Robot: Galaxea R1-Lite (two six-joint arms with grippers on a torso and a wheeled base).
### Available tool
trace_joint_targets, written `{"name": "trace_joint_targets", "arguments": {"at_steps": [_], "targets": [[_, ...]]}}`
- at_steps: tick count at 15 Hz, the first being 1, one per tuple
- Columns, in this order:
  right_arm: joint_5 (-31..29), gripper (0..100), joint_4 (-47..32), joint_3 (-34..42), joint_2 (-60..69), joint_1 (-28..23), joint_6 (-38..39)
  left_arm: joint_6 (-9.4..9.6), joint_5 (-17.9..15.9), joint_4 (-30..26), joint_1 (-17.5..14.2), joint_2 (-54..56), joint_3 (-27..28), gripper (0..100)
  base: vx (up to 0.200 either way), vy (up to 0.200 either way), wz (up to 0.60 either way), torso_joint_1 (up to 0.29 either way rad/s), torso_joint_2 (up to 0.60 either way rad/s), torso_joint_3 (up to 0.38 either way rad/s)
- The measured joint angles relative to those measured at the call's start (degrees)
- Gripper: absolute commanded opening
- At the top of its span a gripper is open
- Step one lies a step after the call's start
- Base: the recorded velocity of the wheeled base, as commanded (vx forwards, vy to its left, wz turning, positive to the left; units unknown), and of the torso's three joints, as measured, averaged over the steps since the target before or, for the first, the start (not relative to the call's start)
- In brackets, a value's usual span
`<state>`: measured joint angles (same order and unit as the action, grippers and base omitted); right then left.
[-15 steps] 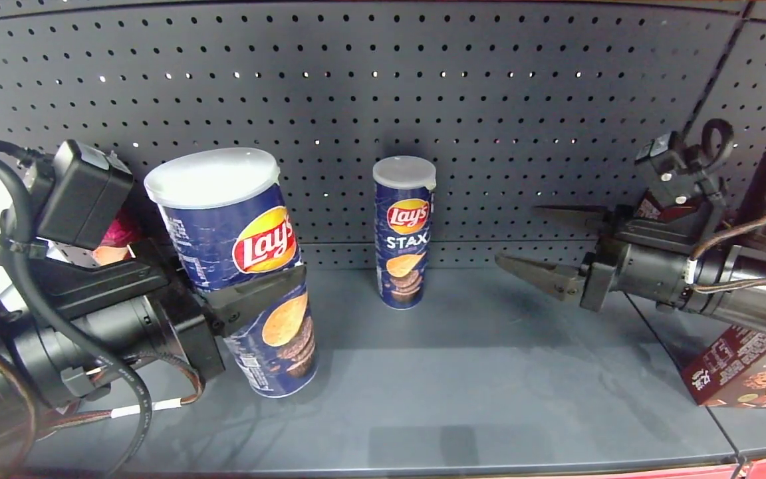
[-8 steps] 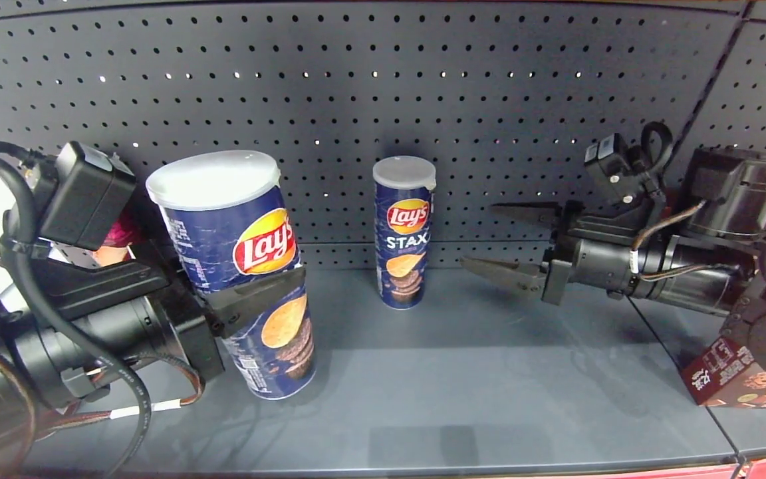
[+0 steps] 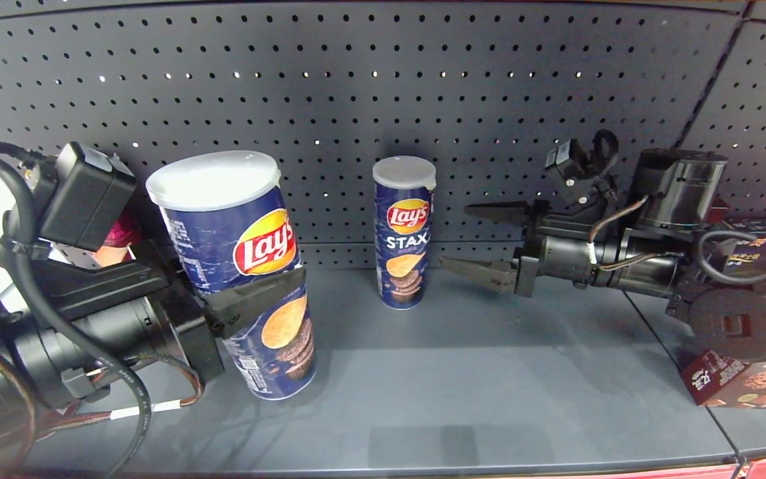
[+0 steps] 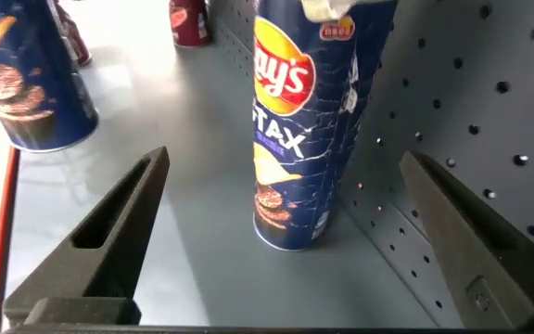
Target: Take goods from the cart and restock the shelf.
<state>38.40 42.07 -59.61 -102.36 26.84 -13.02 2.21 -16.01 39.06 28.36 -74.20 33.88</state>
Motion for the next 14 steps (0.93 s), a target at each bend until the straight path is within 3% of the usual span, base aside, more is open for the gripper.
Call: {"name": "trace_joint_targets", "arguments": {"at_steps": [14], "targets": [[0.2,100,-6.1,-12.5,-10.9,0.9,0.0,-0.1,-0.2,0.0,-0.1,-0.1,0.0,0,0.0,0.0,0.0,0.0,0.0,0.0]]}}
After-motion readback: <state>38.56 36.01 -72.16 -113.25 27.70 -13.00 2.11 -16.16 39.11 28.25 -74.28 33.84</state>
